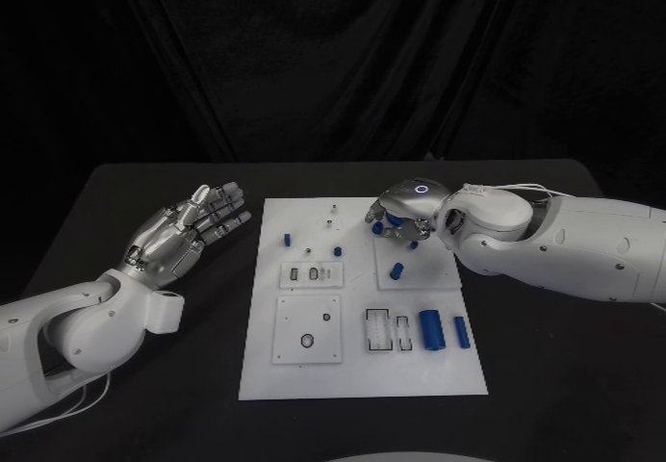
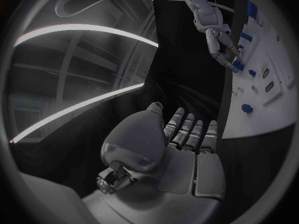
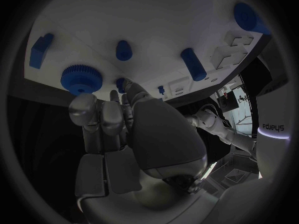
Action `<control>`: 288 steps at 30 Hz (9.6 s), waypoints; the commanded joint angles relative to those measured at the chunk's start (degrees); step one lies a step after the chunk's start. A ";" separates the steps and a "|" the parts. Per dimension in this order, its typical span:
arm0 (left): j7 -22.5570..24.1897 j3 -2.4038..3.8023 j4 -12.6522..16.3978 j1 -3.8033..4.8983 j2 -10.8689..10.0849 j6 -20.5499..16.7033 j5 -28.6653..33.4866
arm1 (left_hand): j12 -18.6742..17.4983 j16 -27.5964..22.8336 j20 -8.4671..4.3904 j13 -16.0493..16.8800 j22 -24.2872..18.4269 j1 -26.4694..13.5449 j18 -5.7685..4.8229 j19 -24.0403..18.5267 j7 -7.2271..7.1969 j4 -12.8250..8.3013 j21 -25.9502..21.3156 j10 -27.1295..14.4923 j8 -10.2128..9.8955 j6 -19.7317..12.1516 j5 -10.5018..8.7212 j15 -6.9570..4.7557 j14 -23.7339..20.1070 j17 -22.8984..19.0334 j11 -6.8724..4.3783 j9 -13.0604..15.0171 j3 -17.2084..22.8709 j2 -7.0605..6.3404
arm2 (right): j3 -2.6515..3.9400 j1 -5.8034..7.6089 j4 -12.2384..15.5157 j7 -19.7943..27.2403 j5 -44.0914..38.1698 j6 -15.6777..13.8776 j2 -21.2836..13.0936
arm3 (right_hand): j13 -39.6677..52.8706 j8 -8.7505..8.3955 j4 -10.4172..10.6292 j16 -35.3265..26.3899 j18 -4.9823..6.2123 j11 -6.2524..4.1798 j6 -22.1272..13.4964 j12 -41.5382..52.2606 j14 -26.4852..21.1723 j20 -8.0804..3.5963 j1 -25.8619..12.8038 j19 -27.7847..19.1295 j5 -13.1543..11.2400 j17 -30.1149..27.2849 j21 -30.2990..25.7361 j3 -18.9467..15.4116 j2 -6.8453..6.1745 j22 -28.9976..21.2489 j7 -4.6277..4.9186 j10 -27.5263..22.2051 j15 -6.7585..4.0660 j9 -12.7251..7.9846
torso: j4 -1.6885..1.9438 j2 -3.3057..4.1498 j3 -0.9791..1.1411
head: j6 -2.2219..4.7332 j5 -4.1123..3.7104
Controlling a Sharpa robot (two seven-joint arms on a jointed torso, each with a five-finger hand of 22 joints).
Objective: Assemble the parts on the task board
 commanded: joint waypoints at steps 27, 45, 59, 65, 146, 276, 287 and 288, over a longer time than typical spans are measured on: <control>12.91 -0.01 -1.49 0.04 0.93 2.01 0.89 | 0.82 0.80 0.32 0.08 0.23 1.84 -0.92 0.44 0.25 -0.54 0.56 0.05 0.47 0.68 2.05 0.74 0.32 0.16 0.76 0.08 1.71 -0.05 | 0.07 -0.74 -3.24 0.78 -0.53 -1.88 2.27 | 0.18 5.81 2.08 -0.82 -1.04 -3.24 16.71 -3.00 1.10 -1.45 -2.95 1.74 -2.19 0.80 1.44 9.63 -2.77 4.01 0.18 15.67 -1.89 6.57 | -0.07 -0.03 -0.04 | -0.14 -0.65; 12.97 -0.02 -0.74 0.04 0.53 1.75 0.89 | 1.03 1.01 0.37 0.10 0.24 2.12 -1.04 0.51 0.33 -0.64 0.63 0.16 0.54 0.91 2.50 0.88 0.45 0.19 0.91 0.10 2.25 -0.05 | 0.81 3.06 -6.39 4.14 3.90 -8.63 8.55 | 0.15 6.78 1.83 -2.04 -1.27 -4.19 18.43 -5.51 1.65 -2.42 -3.37 2.57 -2.77 0.19 1.40 10.32 -3.36 5.03 0.58 19.81 -2.81 9.07 | -0.01 -0.02 -0.06 | -0.02 2.78; 13.16 -0.01 -0.41 0.04 0.84 1.53 0.89 | 0.98 0.93 0.29 0.09 0.04 2.18 -1.13 0.06 0.40 -0.66 0.26 0.07 0.52 0.79 2.61 0.88 0.34 0.16 0.91 0.08 2.37 -0.17 | 0.94 2.60 -12.55 4.29 4.64 -7.48 14.20 | 0.08 6.17 1.90 -1.88 -1.42 -3.92 17.66 -7.18 2.14 -2.37 -3.46 3.06 -3.67 1.05 1.63 10.53 -3.52 5.68 0.74 19.54 -2.65 9.52 | 0.48 -0.09 -0.28 | -0.14 3.93; 13.08 -0.01 -0.24 0.04 0.89 1.65 0.89 | 1.02 0.98 0.27 0.09 0.04 2.19 -1.16 0.04 0.42 -0.67 0.25 0.09 0.52 0.79 2.65 0.89 0.36 0.17 0.92 0.08 2.42 -0.17 | 0.95 2.12 -14.15 3.26 4.40 -6.86 14.91 | 0.09 5.77 1.78 -1.92 -1.43 -3.73 17.21 -7.90 2.20 -2.27 -3.26 3.12 -3.75 1.16 1.60 10.78 -3.57 5.75 0.92 19.35 -2.51 9.66 | 0.83 0.10 -0.15 | 0.15 3.71; 11.90 -0.13 -1.40 0.01 1.27 2.36 1.92 | 1.28 1.54 0.45 0.12 0.19 2.52 -1.43 0.41 0.74 -0.72 0.59 0.15 0.56 0.98 3.12 1.33 0.68 0.27 1.29 0.09 3.45 -0.01 | 1.53 2.96 -10.13 1.38 4.17 -8.74 7.61 | 2.72 -1.92 1.85 -9.58 0.74 -1.59 4.69 -8.75 -4.64 -1.03 -2.55 -4.29 -4.13 -10.08 -8.28 8.90 -4.41 -3.39 0.37 11.21 -1.39 3.35 | 0.81 0.09 -0.29 | 0.11 3.71; 9.31 -0.13 -3.62 -0.19 3.05 4.13 2.26 | 1.91 2.44 0.48 0.18 0.35 3.13 -1.96 0.91 1.26 -1.10 1.00 0.46 0.67 1.27 3.96 1.83 1.10 0.37 1.51 0.13 5.85 -0.14 | 0.51 0.48 -9.24 2.30 8.56 -1.96 12.95 | 86.38 2.43 2.77 13.18 -4.40 -5.05 5.66 67.79 10.68 -2.13 -7.97 9.62 0.41 41.28 8.68 5.45 -3.01 25.35 1.55 45.47 -2.69 11.14 | 0.73 0.00 -0.27 | 0.14 0.60; 9.09 -0.13 -3.88 -0.24 3.15 4.23 2.42 | 1.92 2.45 0.48 0.18 0.35 3.13 -1.97 0.91 1.27 -1.11 1.00 0.46 0.67 1.27 3.98 1.84 1.10 0.37 1.51 0.13 5.90 -0.14 | 0.52 0.28 -10.17 2.31 8.56 -2.24 13.67 | 84.43 -1.66 3.08 13.18 -3.84 -6.13 2.07 66.76 10.68 -2.87 -8.01 8.07 -2.58 41.28 6.75 6.77 -3.39 24.01 0.39 42.98 -3.55 8.70 | 0.69 0.00 -0.34 | 0.16 0.66; 9.07 -0.13 -3.90 -0.25 3.14 4.24 2.46 | 1.92 2.45 0.48 0.18 0.35 3.13 -1.97 0.91 1.27 -1.11 1.00 0.46 0.67 1.27 3.98 1.84 1.10 0.37 1.51 0.13 5.90 -0.14 | 0.52 0.27 -10.16 2.29 8.56 -2.22 13.64 | 84.19 -2.03 3.07 13.18 -3.79 -6.23 1.60 66.63 10.68 -2.94 -8.00 7.92 -2.76 41.28 6.56 6.79 -3.45 23.87 0.28 42.68 -3.62 8.46 | 0.71 -0.01 -0.35 | 0.15 0.67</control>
